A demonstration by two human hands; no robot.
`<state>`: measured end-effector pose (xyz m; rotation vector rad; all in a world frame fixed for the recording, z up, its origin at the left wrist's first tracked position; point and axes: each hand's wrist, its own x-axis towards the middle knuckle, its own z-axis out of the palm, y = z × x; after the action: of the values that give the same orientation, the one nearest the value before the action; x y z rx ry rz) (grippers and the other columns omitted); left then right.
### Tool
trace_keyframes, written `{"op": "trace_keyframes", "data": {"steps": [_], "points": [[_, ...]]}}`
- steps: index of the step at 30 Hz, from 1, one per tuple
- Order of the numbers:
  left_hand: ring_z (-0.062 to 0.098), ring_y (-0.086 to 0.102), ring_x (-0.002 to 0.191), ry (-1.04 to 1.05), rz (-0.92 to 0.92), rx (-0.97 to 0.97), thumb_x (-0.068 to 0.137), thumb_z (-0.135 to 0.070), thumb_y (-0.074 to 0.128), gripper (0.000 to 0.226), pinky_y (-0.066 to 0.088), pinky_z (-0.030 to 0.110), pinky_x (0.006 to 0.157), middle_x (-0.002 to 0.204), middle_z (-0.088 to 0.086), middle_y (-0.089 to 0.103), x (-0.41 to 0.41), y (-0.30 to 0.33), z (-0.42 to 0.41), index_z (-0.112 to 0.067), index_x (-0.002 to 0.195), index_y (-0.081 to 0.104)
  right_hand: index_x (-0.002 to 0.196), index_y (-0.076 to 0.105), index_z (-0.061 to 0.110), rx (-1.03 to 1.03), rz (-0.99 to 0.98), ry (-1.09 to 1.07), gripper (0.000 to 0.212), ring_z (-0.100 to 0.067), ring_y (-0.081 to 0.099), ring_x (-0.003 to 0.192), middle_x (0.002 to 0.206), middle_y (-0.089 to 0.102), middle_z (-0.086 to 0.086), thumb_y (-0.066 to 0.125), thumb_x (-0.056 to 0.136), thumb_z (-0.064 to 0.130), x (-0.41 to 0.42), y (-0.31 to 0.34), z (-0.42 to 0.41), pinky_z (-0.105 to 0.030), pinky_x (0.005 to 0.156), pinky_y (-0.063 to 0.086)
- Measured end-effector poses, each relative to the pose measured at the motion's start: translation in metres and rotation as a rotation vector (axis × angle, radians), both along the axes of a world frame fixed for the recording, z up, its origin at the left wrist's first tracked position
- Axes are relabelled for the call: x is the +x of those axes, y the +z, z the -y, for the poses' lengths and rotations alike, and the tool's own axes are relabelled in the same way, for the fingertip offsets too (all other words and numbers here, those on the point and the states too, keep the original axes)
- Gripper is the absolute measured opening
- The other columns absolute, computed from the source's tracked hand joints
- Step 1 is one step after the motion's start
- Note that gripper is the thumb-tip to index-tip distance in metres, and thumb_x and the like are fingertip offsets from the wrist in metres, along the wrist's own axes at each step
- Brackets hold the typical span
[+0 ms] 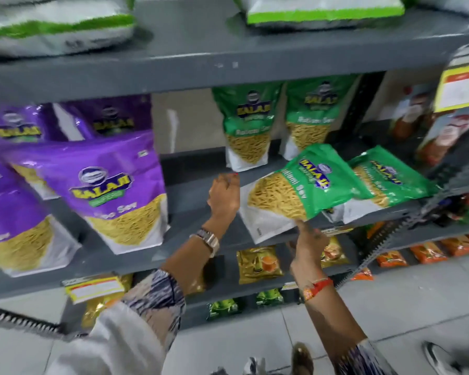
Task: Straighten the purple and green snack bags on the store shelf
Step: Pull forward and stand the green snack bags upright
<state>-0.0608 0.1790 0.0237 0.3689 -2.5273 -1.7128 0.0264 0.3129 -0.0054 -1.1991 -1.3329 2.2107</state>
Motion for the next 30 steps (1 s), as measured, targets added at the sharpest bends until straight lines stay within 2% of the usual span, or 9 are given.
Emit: {"op": "trace_keyframes", "data": {"steps": [3,6,8,11,14,17,20,24,30], "points": [[0.036,0.053,0.117,-0.167,0.071,-0.148,0.092,-0.034,0.044,0.037,0.041,0.036,0.099,0.128,0.018,0.057,-0.041,0.013,-0.032,-0.011,0.12,0.054,0.089,0.046,0.012,-0.072,-0.03,0.123,0.013,-0.009,0.05,0.046,0.052,0.053,0.004,0.059,0.09,0.014,-0.002,0.0,-0.028,-0.021,0.047,0.047],[0.031,0.06,0.095,-0.406,0.197,-0.239,0.093,-0.029,0.045,0.019,0.041,0.03,0.083,0.112,0.023,0.059,-0.072,0.023,-0.056,-0.016,0.094,0.058,0.116,0.052,0.007,-0.13,-0.085,0.186,0.023,-0.022,0.057,0.093,0.096,0.058,-0.005,0.053,0.093,0.012,-0.004,0.001,-0.04,-0.034,0.085,0.048],[0.02,0.052,0.071,-0.552,0.278,-0.145,0.093,-0.027,0.047,0.02,0.041,0.027,0.071,0.092,0.017,0.054,-0.078,0.028,-0.067,-0.012,0.081,0.055,0.124,0.051,0.0,-0.122,-0.084,0.194,0.031,-0.027,0.056,0.107,0.112,0.058,-0.013,0.05,0.094,0.009,-0.007,0.002,-0.043,-0.037,0.09,0.048],[0.031,0.053,0.117,-0.681,0.362,-0.055,0.096,-0.019,0.04,0.039,0.04,0.039,0.106,0.131,0.017,0.052,-0.084,0.022,-0.074,0.003,0.128,0.047,0.088,0.058,0.005,-0.094,-0.101,0.195,0.013,-0.022,0.058,0.087,0.086,0.057,-0.012,0.046,0.094,0.002,-0.013,0.0,-0.046,-0.043,0.09,0.05],[0.035,0.036,0.136,-0.625,0.351,-0.064,0.097,-0.012,0.038,0.048,0.027,0.044,0.116,0.149,0.02,0.033,-0.09,0.016,-0.079,0.003,0.141,0.029,0.075,0.05,0.009,-0.058,-0.121,0.196,0.023,-0.02,0.053,0.074,0.075,0.052,-0.011,0.042,0.092,-0.003,-0.015,-0.004,-0.048,-0.031,0.071,0.054],[0.037,0.049,0.124,-0.516,0.289,-0.057,0.093,-0.017,0.048,0.043,0.038,0.04,0.108,0.137,0.026,0.048,-0.088,0.009,-0.077,0.006,0.13,0.047,0.077,0.054,0.011,-0.053,-0.148,0.19,0.023,-0.02,0.058,0.069,0.074,0.059,-0.01,0.044,0.094,0.001,-0.016,-0.005,-0.054,-0.023,0.056,0.054],[0.024,0.058,0.089,-0.351,0.17,-0.026,0.086,-0.023,0.06,0.03,0.045,0.032,0.08,0.1,0.022,0.068,-0.079,0.0,-0.067,0.003,0.098,0.069,0.084,0.059,0.017,-0.008,-0.139,0.23,0.014,-0.022,0.064,0.068,0.083,0.066,-0.01,0.05,0.095,0.017,-0.017,-0.003,-0.061,-0.035,0.063,0.056],[0.023,0.056,0.078,-0.172,0.103,0.097,0.083,-0.021,0.062,0.021,0.046,0.036,0.079,0.079,0.014,0.065,-0.06,-0.003,-0.046,-0.013,0.065,0.07,0.086,0.064,0.023,0.099,-0.198,0.267,0.015,-0.027,0.07,0.077,0.092,0.071,-0.012,0.051,0.094,0.023,-0.017,0.006,-0.069,-0.043,0.072,0.059],[0.03,0.067,0.091,0.015,-0.066,0.319,0.086,-0.015,0.058,0.017,0.054,0.041,0.089,0.085,0.007,0.073,-0.001,0.023,-0.028,-0.016,0.078,0.073,0.067,0.069,0.029,0.331,-0.349,0.271,0.028,-0.018,0.055,0.069,0.079,0.063,-0.002,0.057,0.091,0.024,-0.014,0.038,-0.077,-0.031,0.061,0.046]]}}
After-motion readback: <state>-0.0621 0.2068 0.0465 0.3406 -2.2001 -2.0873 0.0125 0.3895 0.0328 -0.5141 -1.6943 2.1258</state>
